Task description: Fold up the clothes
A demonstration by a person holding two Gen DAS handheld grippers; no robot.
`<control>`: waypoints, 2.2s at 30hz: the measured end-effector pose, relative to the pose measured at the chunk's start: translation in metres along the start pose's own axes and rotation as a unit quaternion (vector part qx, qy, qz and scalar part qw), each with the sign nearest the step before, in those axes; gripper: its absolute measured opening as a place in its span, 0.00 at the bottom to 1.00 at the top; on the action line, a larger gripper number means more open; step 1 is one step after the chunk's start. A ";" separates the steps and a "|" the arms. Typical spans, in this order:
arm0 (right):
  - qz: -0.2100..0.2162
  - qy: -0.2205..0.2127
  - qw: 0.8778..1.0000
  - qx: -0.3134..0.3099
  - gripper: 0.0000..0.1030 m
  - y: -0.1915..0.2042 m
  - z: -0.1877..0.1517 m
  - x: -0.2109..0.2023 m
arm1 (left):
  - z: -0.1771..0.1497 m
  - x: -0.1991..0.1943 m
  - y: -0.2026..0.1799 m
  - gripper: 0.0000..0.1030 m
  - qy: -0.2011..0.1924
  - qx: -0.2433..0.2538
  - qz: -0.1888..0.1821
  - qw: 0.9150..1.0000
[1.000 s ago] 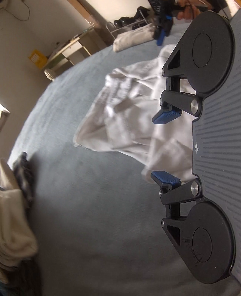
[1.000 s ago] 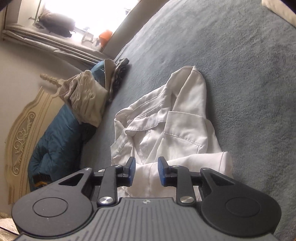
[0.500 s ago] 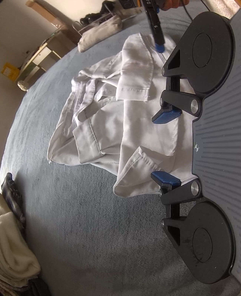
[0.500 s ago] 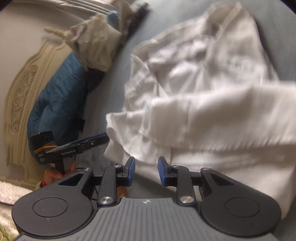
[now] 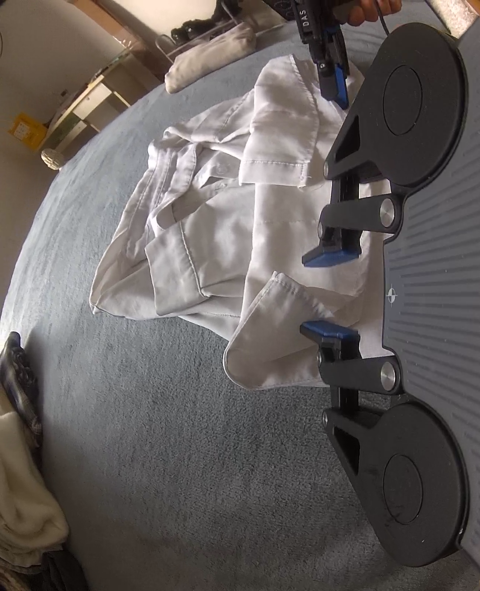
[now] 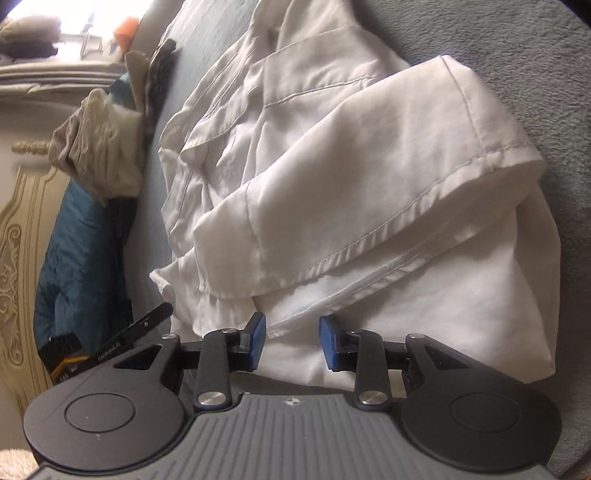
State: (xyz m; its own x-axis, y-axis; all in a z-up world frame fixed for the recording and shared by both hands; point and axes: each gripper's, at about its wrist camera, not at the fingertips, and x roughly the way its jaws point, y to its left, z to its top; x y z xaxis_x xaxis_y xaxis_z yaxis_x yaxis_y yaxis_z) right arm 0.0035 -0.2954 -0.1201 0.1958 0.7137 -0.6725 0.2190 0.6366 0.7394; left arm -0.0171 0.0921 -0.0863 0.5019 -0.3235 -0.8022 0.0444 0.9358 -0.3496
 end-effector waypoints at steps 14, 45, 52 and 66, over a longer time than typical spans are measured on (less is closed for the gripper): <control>0.069 -0.064 0.995 0.017 0.31 0.007 0.019 -0.003 | 0.010 -0.007 0.021 0.04 -0.053 -0.091 -0.059 0.993; 0.113 -0.053 0.991 0.044 0.31 0.010 0.046 0.012 | 0.005 -0.031 0.021 0.45 0.002 0.011 -0.002 1.000; 0.114 -0.049 0.991 0.046 0.31 0.009 0.045 0.015 | -0.004 -0.025 0.023 0.50 0.018 0.013 0.012 1.000; 0.113 -0.055 0.991 0.036 0.31 0.012 0.047 0.012 | 0.014 -0.023 0.037 0.03 -0.028 -0.037 -0.048 0.998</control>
State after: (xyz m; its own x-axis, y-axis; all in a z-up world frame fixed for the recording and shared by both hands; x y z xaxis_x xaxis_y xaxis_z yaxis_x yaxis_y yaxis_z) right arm 0.0536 -0.2932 -0.1209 0.3498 0.7972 -0.4920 0.2240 0.4388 0.8702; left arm -0.0148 0.1362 -0.0745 0.5462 -0.4012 -0.7353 0.0313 0.8870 -0.4608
